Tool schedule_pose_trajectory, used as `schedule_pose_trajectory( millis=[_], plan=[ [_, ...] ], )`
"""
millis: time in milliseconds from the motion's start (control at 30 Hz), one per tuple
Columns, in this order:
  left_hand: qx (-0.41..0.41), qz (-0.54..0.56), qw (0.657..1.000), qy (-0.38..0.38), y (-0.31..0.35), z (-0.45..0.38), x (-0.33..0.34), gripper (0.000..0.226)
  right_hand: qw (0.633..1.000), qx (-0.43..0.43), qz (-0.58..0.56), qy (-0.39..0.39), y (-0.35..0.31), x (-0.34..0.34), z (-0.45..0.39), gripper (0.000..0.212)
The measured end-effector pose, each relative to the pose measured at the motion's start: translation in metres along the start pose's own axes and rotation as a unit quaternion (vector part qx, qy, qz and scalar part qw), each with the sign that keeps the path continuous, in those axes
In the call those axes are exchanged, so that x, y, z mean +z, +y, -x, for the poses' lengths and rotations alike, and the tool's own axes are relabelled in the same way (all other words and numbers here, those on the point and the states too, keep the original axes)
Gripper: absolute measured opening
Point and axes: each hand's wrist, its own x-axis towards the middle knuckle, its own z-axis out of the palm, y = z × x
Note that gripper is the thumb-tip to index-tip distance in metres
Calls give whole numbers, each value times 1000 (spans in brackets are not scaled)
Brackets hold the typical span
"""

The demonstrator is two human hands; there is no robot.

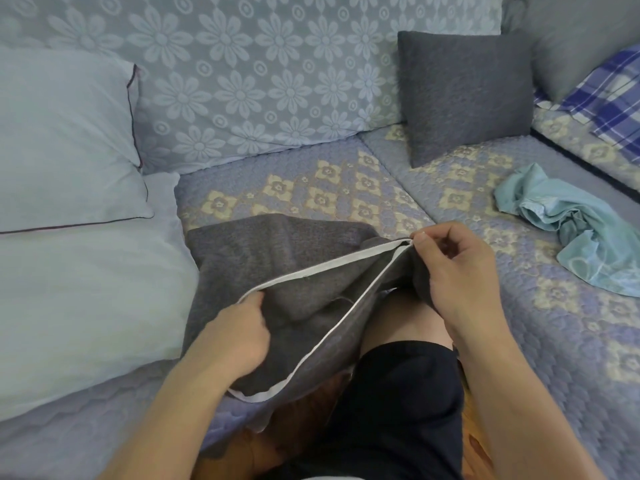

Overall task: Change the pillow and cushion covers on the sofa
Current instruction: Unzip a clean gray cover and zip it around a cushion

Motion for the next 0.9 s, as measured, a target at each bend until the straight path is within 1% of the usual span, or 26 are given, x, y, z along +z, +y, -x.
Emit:
schedule_pose_trajectory(
  millis=[33,100,167,200,233,267,300,333,367,400,433,500,533,600,667,700,767,800,833,900],
  plan=[
    [0,-25,1000,-7,-7,-1,-5,48,1000,-2,3,-3,0,0,0,7],
    [11,-68,996,-61,-14,0,-14,48,1000,-3,4,-6,0,1,2,7],
    [32,-78,991,-106,-11,6,-20,46,1000,-5,2,-10,-2,2,3,7],
    [57,-63,991,-102,-6,9,-21,43,1000,-8,3,-13,-3,3,3,7],
    [98,-22,992,-78,4,11,-21,38,1000,-12,6,-18,-3,4,4,7],
    [142,54,987,-47,14,12,-17,36,1000,-16,11,-24,-4,4,4,8],
    [181,156,971,-29,28,14,-12,36,999,-19,15,-28,-5,5,4,8],
    [207,252,944,-44,43,16,-7,41,999,-22,18,-30,-6,5,5,9],
    [218,306,924,-72,56,16,-1,46,999,-24,21,-30,-6,6,4,9],
    [222,312,919,-94,65,14,6,48,999,-24,22,-29,-7,5,5,9],
    [218,275,929,-114,69,9,13,46,999,-24,19,-28,-8,5,4,9],
    [178,157,959,-152,69,5,17,31,999,-23,7,-27,-10,3,3,8],
    [160,114,969,-151,66,7,18,27,999,-24,9,-28,-11,3,2,8],
    [151,77,981,-97,61,21,12,25,998,-31,23,-40,-13,2,2,8],
    [181,88,979,-10,67,41,-2,16,997,-34,28,-65,-13,4,5,9],
    [196,108,974,41,74,48,-10,16,995,-36,30,-82,-15,5,6,9],
    [215,194,947,136,88,53,-24,26,990,-54,40,-128,-18,8,10,10],
    [219,237,932,163,93,48,-26,32,985,-66,47,-150,-20,9,12,11],
    [225,256,923,179,98,40,-28,36,982,-76,49,-167,-22,10,14,12],
    [246,230,921,194,105,24,-26,34,979,-74,32,-186,-25,13,17,13]
  ],
)
